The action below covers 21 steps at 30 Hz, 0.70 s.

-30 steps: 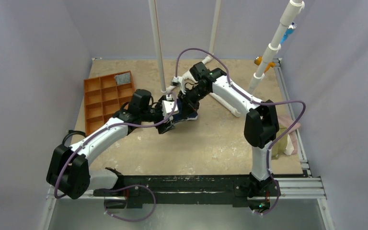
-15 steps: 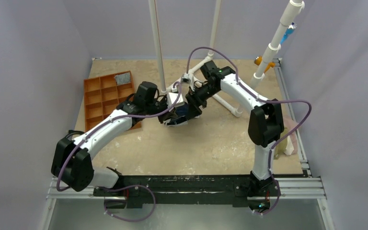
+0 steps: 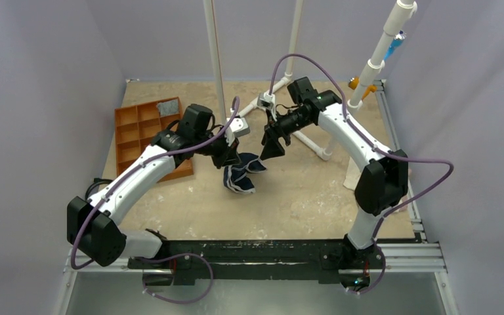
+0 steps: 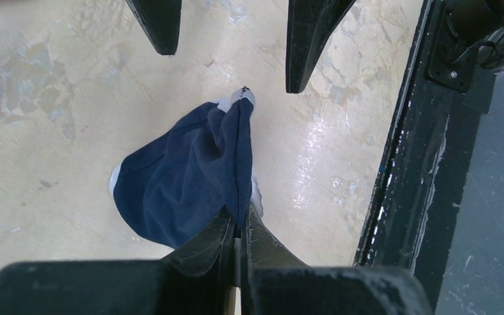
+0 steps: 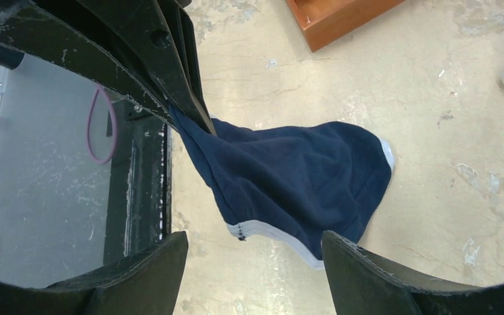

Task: Roll the underwear
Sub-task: Flatten out the underwear at the center of the board.

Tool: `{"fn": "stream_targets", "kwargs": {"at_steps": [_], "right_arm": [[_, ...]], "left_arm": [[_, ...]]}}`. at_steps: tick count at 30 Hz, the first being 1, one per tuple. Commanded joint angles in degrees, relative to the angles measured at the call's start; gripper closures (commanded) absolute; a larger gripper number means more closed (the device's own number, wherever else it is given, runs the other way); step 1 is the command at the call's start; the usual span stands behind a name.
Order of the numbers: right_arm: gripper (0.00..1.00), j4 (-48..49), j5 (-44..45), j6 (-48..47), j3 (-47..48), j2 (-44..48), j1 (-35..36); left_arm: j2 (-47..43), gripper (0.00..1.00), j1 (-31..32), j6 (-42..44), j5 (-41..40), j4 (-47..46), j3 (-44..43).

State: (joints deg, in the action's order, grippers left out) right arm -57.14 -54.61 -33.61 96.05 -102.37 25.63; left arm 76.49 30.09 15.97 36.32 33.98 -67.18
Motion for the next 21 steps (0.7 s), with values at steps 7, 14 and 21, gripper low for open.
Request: {"fn": "stream_targets", "kwargs": {"at_steps": [7,14,21], "right_arm": [[0.24,4.33,-3.84,-1.45,-4.37,-1.07,2.55],[0.53,0.95,-7.40,-3.49,0.09,-5.88,3.72],[1.00,-7.05,-7.88,-8.95,4.13,-3.98,3.73]], "left_arm": [[1.02,1.00,0.18,-3.62,2.92,1.15,-3.13],[1.22,1.00,0.17,-4.04,3.31,0.84,-3.14],[-0.22,1.00,0.16,0.31,7.27,4.02,-3.51]]}}
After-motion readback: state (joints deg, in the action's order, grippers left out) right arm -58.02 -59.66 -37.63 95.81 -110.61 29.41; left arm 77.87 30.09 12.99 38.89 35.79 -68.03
